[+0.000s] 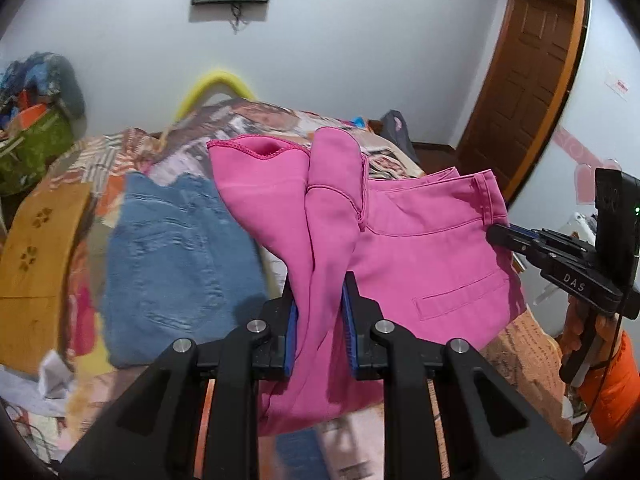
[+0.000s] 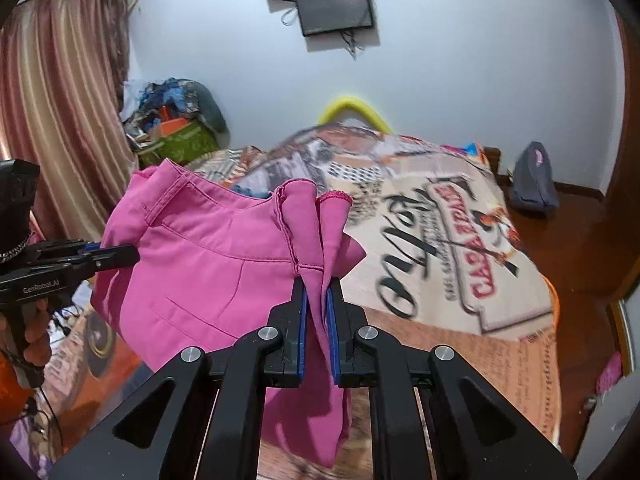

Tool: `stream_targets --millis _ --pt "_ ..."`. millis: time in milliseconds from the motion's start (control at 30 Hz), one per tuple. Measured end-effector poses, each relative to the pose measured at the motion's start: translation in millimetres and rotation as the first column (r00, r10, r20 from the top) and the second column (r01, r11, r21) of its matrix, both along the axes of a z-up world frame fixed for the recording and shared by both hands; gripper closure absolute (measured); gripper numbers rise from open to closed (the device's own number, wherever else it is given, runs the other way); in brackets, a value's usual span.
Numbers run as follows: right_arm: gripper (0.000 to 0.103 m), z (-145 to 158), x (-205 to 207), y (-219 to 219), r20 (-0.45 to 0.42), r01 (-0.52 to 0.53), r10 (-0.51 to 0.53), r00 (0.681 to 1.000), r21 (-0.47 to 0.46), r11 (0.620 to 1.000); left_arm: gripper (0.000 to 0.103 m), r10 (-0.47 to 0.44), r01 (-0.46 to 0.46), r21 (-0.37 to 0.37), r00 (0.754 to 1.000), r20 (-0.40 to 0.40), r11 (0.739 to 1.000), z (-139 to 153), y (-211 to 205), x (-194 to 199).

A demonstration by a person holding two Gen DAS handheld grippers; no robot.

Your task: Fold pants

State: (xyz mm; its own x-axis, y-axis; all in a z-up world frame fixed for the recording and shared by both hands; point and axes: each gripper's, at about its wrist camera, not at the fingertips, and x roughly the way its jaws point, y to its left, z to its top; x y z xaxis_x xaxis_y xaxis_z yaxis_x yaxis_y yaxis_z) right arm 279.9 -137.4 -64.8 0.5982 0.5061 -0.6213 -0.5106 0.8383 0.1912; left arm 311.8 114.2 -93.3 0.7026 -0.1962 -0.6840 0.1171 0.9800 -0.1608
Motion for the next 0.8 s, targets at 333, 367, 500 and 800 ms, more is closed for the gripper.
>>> stream_targets --millis 333,367,500,800 --pt "0.095 3 12 88 0.054 -0.085 0.083 0.995 0.027 0.996 0.084 0.111 -0.112 0.037 0.993 0.027 0.993 5 85 1" --pt "0.095 1 16 98 0.057 -0.094 0.093 0.994 0.029 0.995 0.084 0.121 -0.122 0.036 0.992 0.026 0.992 2 94 3" --pt "0.095 -7 30 130 0.057 -0.122 0.12 0.991 0.027 0.992 0.084 0.155 -0.156 0.034 0.988 0.018 0.987 -13 119 14" --pt "0.096 -43 72 180 0.0 -0.15 0.15 0.989 0.019 0.989 0.084 0.215 -0.214 0.029 0.976 -0.048 0.977 -70 167 59"
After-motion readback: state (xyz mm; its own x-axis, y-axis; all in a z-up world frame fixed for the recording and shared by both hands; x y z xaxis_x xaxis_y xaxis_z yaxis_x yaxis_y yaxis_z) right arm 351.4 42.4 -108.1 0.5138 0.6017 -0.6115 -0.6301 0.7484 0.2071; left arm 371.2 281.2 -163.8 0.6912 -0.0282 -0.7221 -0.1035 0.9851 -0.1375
